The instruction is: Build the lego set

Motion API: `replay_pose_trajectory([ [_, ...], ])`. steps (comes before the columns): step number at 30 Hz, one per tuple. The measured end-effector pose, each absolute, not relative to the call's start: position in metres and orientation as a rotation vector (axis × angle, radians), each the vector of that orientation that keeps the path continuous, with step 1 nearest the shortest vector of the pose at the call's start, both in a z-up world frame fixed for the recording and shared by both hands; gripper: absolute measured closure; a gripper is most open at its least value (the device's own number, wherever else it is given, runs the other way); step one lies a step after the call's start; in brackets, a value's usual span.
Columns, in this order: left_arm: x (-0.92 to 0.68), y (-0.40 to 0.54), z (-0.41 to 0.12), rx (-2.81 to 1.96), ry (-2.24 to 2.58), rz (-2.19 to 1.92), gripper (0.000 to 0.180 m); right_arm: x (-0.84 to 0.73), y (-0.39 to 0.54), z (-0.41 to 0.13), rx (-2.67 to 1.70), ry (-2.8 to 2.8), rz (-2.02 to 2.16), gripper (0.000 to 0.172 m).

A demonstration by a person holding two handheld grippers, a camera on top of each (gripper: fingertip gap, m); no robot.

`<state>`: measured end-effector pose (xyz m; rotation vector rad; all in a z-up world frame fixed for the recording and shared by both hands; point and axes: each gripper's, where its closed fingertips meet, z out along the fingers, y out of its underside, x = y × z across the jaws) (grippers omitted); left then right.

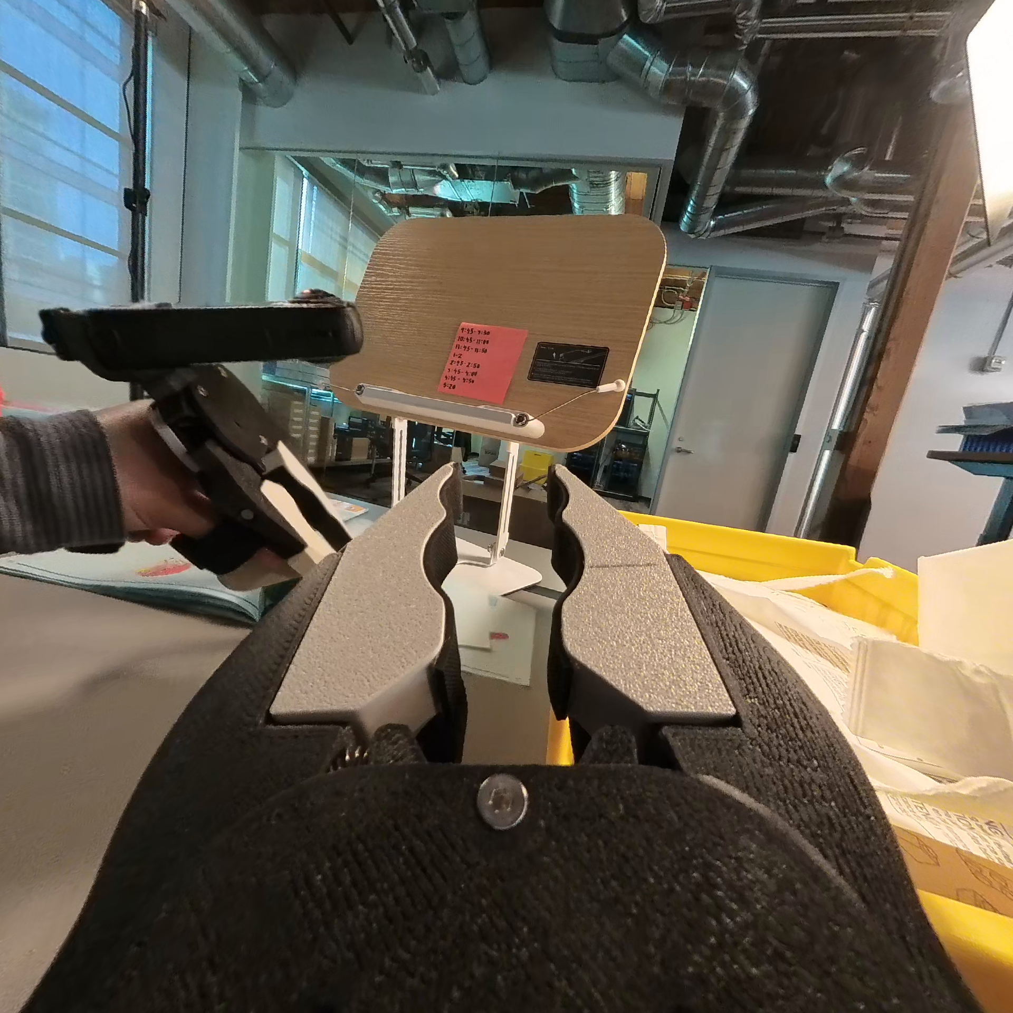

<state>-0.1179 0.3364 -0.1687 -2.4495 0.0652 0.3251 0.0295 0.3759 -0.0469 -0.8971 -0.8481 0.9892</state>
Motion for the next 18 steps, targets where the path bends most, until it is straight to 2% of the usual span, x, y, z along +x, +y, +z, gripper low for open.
replay_pose_trajectory([
  [9, -0.137, 0.307, -0.153, -2.319, -0.210, 0.343, 0.138, 0.030, 0.376, -0.047, -0.896, -0.854, 0.982, 0.143],
  [18, -0.155, 0.260, -0.146, -2.044, -0.548, 0.021, 0.122, 0.017, 0.343, -0.055, -0.770, -1.033, 0.865, 0.145],
])
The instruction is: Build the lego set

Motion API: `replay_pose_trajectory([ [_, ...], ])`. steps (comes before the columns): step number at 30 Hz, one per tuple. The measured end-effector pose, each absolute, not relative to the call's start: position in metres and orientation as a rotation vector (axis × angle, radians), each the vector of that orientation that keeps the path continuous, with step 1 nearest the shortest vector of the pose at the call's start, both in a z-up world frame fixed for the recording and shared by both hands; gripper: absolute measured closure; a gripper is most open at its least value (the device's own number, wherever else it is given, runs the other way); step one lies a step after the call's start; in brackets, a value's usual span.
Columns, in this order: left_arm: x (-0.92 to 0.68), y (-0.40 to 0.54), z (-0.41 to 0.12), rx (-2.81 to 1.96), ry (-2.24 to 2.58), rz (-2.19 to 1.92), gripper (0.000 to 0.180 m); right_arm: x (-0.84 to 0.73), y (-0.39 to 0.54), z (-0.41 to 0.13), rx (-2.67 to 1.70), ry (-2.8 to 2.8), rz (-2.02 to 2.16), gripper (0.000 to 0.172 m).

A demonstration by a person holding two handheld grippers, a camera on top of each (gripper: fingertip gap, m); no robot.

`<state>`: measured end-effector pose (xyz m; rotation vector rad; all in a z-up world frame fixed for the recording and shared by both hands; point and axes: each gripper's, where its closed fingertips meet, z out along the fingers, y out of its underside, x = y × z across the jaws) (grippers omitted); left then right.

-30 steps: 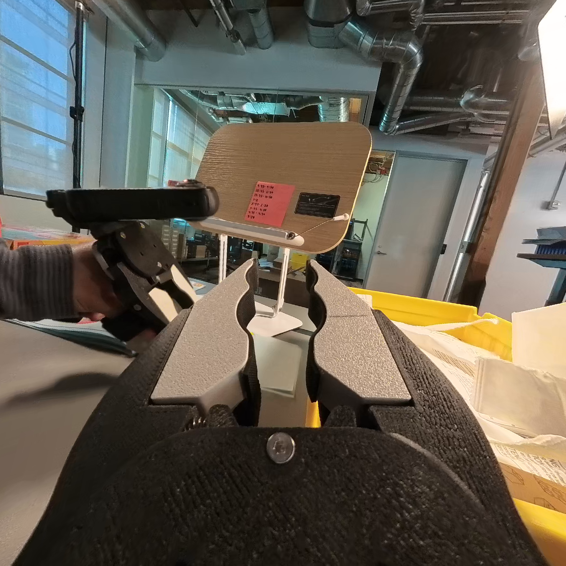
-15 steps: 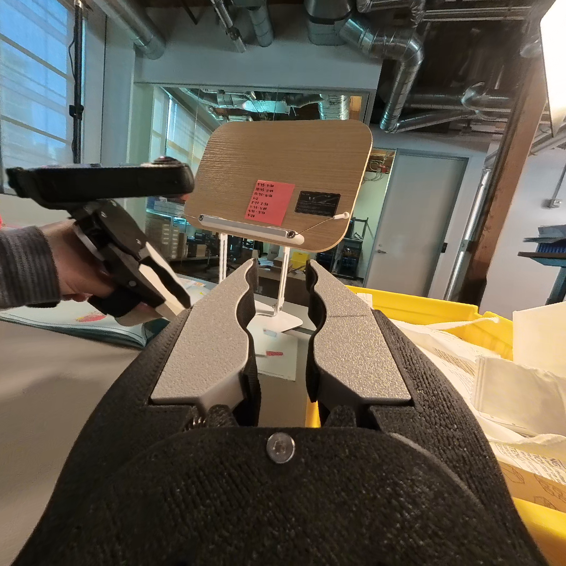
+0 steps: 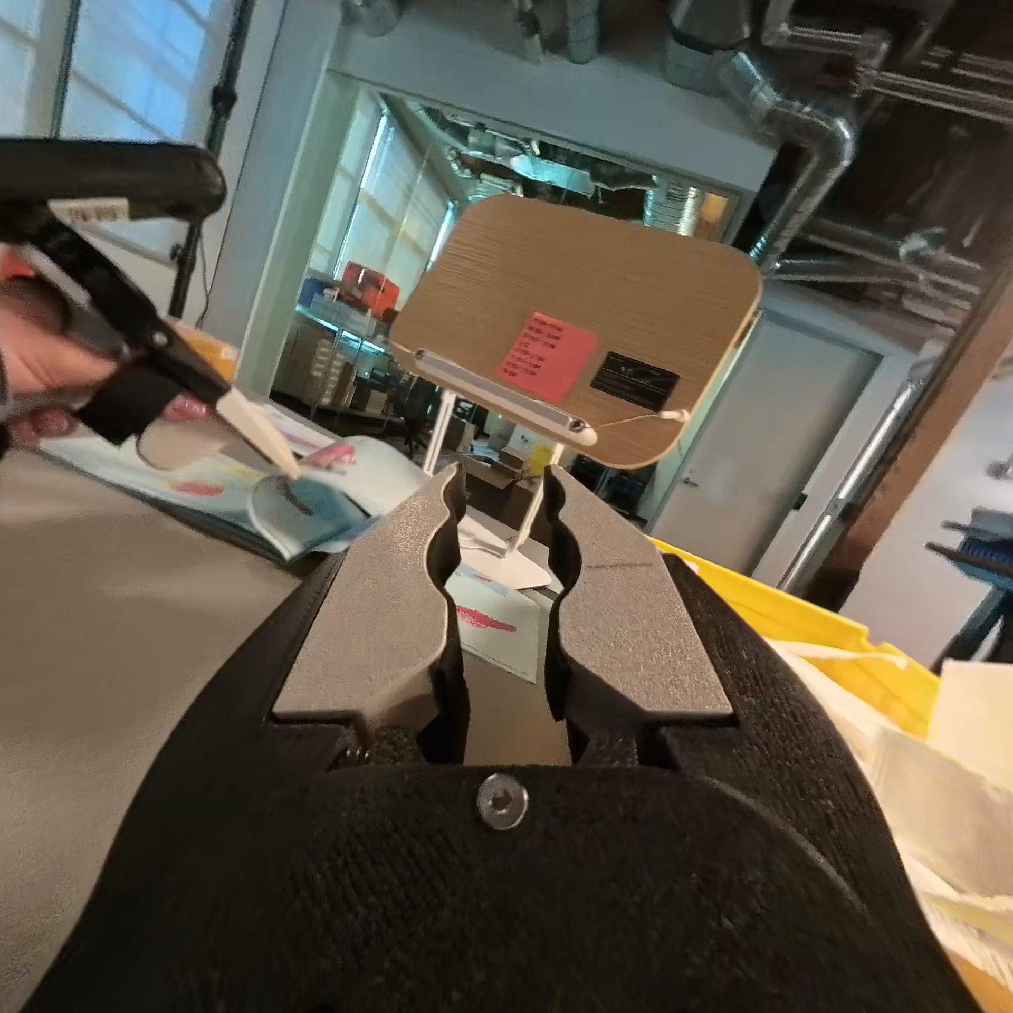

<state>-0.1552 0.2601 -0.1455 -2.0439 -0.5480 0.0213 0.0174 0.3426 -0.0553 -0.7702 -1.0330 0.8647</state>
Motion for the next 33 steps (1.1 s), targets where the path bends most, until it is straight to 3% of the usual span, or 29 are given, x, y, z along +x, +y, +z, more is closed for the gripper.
replay_pose_trajectory([
  [7, -0.136, 0.250, -0.129, -1.819, -0.511, -0.446, 0.085, -0.006, 0.315, -0.081, -0.750, -1.220, 0.657, 0.147],
  [10, -0.129, 0.253, -0.136, -1.838, -0.455, -0.511, 0.082, -0.021, 0.307, -0.090, -0.845, -1.232, 0.577, 0.147],
  [15, -0.123, 0.255, -0.135, -1.848, -0.395, -0.491, 0.094, -0.034, 0.299, -0.086, -0.779, -1.199, 0.422, 0.152],
  [26, -0.113, 0.297, -0.182, -2.361, 0.113, 0.376, 0.110, -0.043, 0.333, -0.053, -0.898, -0.875, 0.638, 0.157],
  [31, -0.118, 0.320, -0.180, -2.369, 0.354, 0.718, 0.125, -0.030, 0.346, -0.047, -0.941, -0.777, 0.717, 0.156],
  [33, -0.121, 0.320, -0.183, -2.386, 0.404, 0.785, 0.139, -0.026, 0.348, -0.045, -0.944, -0.757, 0.728, 0.156],
])
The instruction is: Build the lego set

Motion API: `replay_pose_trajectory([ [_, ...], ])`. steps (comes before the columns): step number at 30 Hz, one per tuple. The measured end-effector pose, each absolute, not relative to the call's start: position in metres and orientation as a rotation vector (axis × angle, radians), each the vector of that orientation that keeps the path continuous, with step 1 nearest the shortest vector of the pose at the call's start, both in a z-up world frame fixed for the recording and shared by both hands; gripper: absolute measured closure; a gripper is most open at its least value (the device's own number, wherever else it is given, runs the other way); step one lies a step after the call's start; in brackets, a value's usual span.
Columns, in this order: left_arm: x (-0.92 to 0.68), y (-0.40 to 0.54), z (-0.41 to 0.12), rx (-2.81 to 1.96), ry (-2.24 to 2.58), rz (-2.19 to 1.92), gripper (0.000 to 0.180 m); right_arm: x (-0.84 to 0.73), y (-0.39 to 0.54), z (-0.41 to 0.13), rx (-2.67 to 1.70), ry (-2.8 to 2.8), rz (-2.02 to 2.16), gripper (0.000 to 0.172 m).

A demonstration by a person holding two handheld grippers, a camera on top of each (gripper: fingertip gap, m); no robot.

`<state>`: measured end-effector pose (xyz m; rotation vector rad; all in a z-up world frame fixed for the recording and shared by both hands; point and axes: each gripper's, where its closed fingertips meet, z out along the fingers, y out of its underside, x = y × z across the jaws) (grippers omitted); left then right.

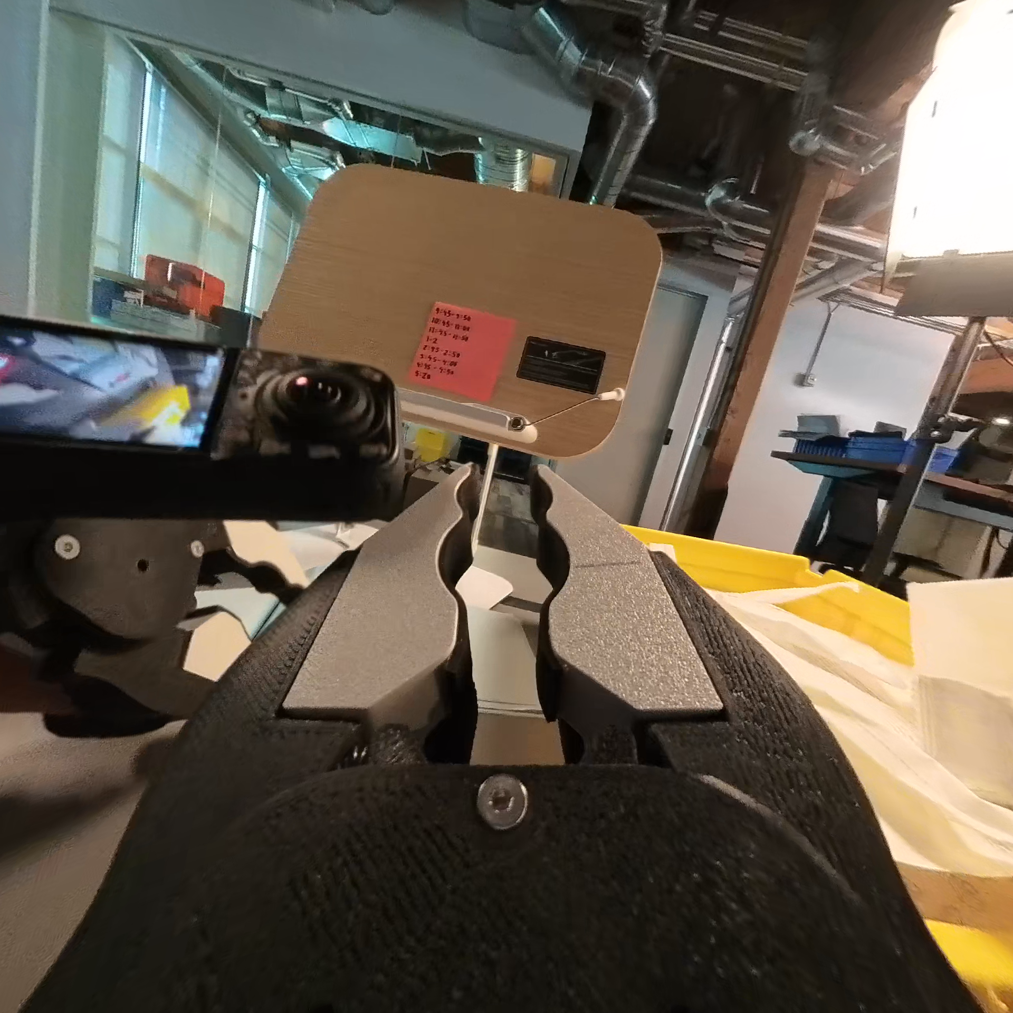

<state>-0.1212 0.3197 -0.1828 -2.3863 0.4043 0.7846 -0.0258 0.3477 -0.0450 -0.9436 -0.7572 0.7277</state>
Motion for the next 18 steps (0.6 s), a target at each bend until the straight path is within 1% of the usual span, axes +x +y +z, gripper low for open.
replay_pose_trajectory([
  [2, -0.126, 0.316, -0.186, -2.402, 0.430, 0.837, 0.151, -0.022, 0.348, -0.044, -0.943, -0.748, 0.726, 0.155],
  [4, -0.131, 0.308, -0.188, -2.414, 0.426, 0.874, 0.159, -0.016, 0.349, -0.043, -0.943, -0.734, 0.724, 0.155],
  [13, -0.100, 0.247, -0.165, -2.174, 0.472, 0.924, 0.175, 0.020, 0.342, -0.039, -0.907, -0.775, 0.726, 0.151],
  [16, -0.092, 0.233, -0.161, -2.086, 0.423, 0.884, 0.178, 0.026, 0.329, -0.042, -0.855, -0.923, 0.737, 0.139],
  [18, -0.090, 0.228, -0.162, -2.043, 0.345, 0.788, 0.179, 0.033, 0.308, -0.051, -0.780, -1.061, 0.771, 0.132],
])
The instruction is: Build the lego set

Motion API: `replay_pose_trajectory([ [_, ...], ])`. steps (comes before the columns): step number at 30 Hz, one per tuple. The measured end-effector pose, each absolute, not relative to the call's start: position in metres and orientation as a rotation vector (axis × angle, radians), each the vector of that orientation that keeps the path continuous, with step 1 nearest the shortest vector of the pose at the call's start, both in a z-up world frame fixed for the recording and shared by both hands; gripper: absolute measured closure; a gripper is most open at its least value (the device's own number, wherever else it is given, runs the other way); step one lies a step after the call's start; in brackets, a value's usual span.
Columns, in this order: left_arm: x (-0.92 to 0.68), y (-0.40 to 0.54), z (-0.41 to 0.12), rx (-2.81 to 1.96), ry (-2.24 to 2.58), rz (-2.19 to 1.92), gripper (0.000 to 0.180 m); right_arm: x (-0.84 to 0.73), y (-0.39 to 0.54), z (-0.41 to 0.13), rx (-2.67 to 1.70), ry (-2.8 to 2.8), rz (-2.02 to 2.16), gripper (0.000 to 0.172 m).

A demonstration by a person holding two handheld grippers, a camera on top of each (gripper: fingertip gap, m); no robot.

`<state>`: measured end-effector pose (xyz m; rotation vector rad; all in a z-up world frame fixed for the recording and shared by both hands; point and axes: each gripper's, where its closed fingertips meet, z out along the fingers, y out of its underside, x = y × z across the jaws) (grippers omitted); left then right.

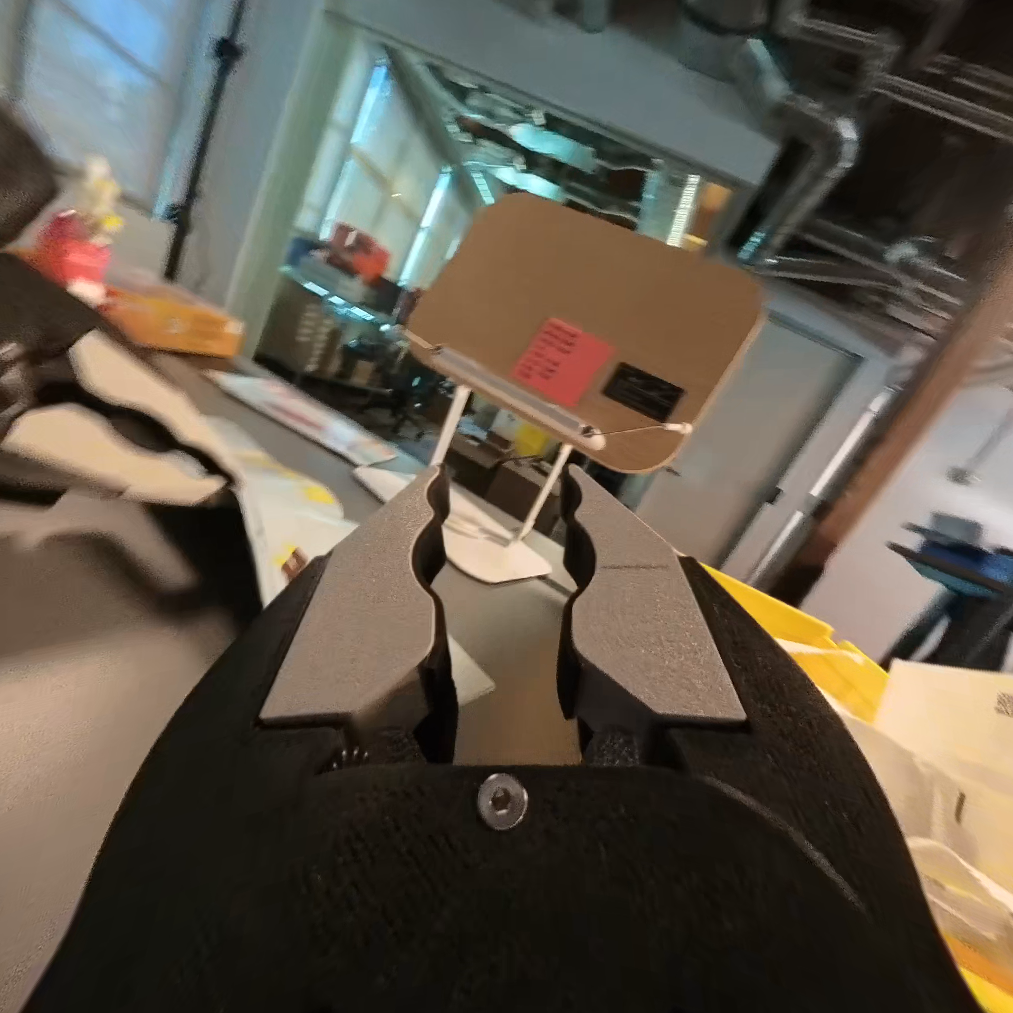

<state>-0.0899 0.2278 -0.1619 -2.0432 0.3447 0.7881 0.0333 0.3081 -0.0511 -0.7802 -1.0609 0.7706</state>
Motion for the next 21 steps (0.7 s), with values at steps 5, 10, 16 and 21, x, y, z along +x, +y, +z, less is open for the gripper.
replay_pose_trajectory([
  [5, -0.100, 0.223, -0.145, -1.958, 0.160, 0.589, 0.180, 0.051, 0.270, -0.081, -0.667, -1.291, 0.736, 0.121],
  [10, -0.108, 0.220, -0.142, -1.930, 0.043, 0.445, 0.180, 0.030, 0.241, -0.118, -0.569, -1.532, 0.591, 0.119],
  [16, -0.111, 0.223, -0.140, -1.914, -0.005, 0.381, 0.180, 0.013, 0.206, -0.130, -0.525, -1.622, 0.605, 0.119],
  [21, -0.112, 0.224, -0.137, -1.897, -0.029, 0.345, 0.180, -0.008, 0.243, -0.145, -0.528, -1.593, 0.138, 0.137],
])
